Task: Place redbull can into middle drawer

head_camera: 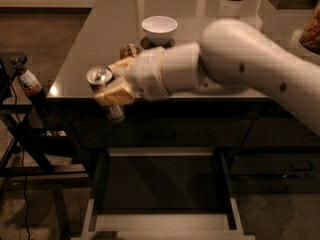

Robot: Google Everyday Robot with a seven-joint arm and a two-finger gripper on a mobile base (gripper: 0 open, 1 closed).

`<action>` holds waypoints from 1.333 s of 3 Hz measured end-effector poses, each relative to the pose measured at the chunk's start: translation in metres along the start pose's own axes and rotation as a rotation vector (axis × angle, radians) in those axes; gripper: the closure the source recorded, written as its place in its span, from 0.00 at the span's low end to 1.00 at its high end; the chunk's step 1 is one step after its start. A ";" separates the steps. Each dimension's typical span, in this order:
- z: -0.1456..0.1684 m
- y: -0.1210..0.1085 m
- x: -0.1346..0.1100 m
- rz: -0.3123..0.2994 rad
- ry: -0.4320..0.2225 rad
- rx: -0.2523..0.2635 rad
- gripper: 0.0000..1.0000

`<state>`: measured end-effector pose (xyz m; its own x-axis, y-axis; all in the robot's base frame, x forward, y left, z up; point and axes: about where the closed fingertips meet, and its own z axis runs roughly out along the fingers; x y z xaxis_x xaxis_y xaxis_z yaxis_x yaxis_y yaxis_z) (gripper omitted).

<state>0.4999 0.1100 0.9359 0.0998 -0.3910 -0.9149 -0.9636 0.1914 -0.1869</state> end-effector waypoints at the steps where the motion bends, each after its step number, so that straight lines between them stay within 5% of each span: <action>1: -0.009 0.034 0.057 0.078 0.019 0.033 1.00; 2: -0.016 0.065 0.117 0.169 0.038 0.048 1.00; 3: -0.016 0.065 0.117 0.169 0.038 0.048 1.00; 4: -0.001 0.075 0.144 0.226 0.021 0.073 1.00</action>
Offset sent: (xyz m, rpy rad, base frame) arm -0.0744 -0.0735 -0.1720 0.0382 0.2206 -0.1704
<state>0.4416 0.0670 0.7903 -0.1224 -0.3489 -0.9291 -0.9402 0.3405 -0.0040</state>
